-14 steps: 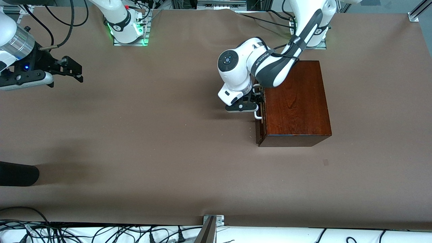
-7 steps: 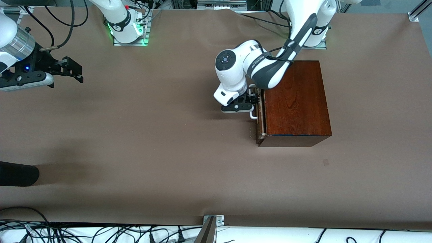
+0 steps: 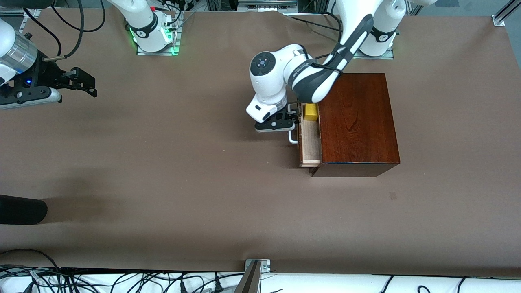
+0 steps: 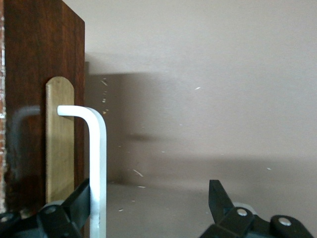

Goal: Open drawer, take yellow block, close drawer
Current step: 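Pull the drawer open with the left gripper, away from the box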

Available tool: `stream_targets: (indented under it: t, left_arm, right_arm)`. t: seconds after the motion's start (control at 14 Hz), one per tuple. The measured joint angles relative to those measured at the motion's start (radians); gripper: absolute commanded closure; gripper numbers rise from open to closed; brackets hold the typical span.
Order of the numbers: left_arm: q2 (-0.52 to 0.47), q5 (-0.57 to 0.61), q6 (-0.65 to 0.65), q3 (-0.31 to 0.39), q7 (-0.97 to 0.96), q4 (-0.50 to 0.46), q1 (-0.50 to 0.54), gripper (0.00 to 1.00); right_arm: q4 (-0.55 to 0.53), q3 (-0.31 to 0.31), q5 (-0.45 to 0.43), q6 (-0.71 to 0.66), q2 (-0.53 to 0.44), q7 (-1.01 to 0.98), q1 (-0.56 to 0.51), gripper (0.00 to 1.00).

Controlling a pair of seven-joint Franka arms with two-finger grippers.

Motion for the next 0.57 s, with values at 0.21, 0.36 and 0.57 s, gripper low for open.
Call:
stream_targets:
  t: [0.21, 0.36, 0.57]
  left_arm:
    - [0.020, 0.000, -0.010, 0.004, -0.010, 0.031, -0.009, 0.00]
    - [0.031, -0.001, -0.005, 0.002, -0.025, 0.052, -0.020, 0.00]
    - [0.037, -0.001, -0.006, 0.001, -0.035, 0.088, -0.034, 0.00]
  right_arm:
    - [0.007, 0.005, -0.003, 0.000, 0.000, -0.004, 0.003, 0.00]
    - [0.007, 0.005, -0.012, -0.001, 0.001, -0.006, 0.004, 0.00]
    - [0.007, 0.006, -0.012, -0.002, 0.001, -0.006, 0.005, 0.00]
